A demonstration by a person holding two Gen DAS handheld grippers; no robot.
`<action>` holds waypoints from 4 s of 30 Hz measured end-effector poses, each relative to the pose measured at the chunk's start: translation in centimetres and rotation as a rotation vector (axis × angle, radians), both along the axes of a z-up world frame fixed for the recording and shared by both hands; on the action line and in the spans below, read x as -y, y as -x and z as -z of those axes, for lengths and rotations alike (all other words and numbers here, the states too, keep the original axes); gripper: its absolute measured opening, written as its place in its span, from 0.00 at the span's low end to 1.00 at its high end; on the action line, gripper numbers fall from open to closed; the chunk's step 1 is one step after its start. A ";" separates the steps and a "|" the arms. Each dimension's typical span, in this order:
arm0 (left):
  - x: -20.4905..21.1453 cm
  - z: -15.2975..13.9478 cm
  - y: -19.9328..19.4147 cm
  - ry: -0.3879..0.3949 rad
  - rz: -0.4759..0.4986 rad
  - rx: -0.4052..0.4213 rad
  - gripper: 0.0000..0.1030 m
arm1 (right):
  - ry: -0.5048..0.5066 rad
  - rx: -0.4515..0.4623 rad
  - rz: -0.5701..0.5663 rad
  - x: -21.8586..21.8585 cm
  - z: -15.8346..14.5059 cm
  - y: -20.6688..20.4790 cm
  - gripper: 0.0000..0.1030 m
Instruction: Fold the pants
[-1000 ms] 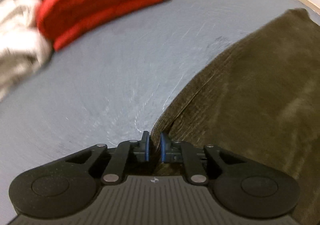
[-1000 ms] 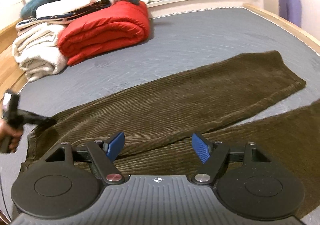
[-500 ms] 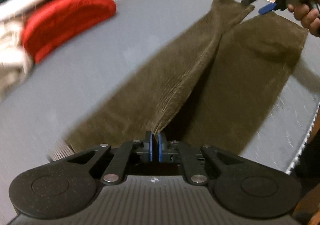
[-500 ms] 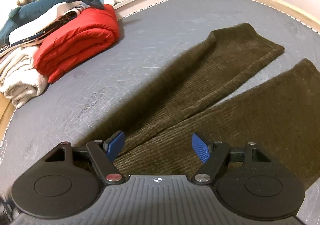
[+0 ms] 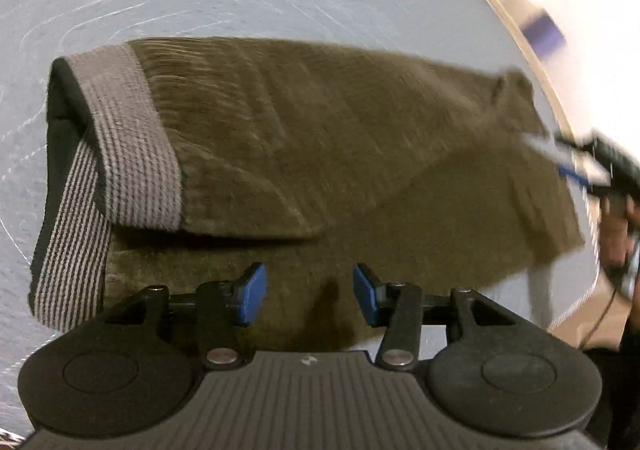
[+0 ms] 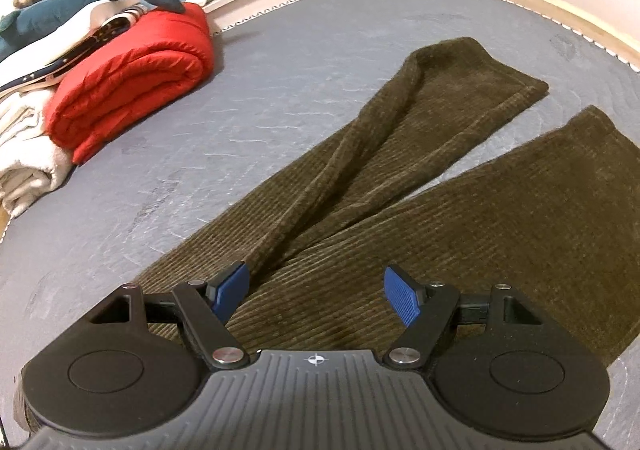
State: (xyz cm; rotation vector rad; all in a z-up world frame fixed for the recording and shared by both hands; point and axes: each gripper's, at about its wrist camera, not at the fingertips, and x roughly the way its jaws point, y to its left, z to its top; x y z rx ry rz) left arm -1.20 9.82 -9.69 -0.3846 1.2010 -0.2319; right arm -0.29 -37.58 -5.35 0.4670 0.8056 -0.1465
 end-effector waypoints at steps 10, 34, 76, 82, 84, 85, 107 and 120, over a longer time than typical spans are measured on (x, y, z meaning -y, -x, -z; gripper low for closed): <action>-1.7 -0.3 -1.1 -0.060 -0.253 0.029 0.52 | -0.091 0.044 0.148 4.7 0.3 -0.6 0.74; -2.8 -1.9 -1.0 -0.111 -0.298 0.030 0.11 | -0.200 0.122 0.230 7.5 6.6 -11.1 0.57; -5.2 -7.0 4.4 -0.254 -0.378 0.198 0.17 | 0.148 0.106 0.137 10.9 0.0 4.3 0.43; -6.6 -7.9 4.6 -0.326 -0.493 0.241 0.40 | 0.223 0.021 0.055 8.5 2.8 -1.8 0.51; -7.8 -8.2 4.8 -0.328 -0.549 0.251 0.40 | 0.261 -0.014 0.027 8.0 3.9 -2.6 0.62; -8.3 -8.3 4.8 -0.325 -0.566 0.250 0.40 | 0.291 -0.046 0.015 7.7 4.6 -3.2 0.64; -0.4 -8.6 0.8 -0.230 -0.401 0.278 0.46 | -0.090 -0.074 0.445 19.5 4.0 11.6 0.44; -0.9 -7.6 0.3 -0.257 -0.423 0.243 0.51 | 0.399 0.102 0.044 13.7 4.2 3.4 0.68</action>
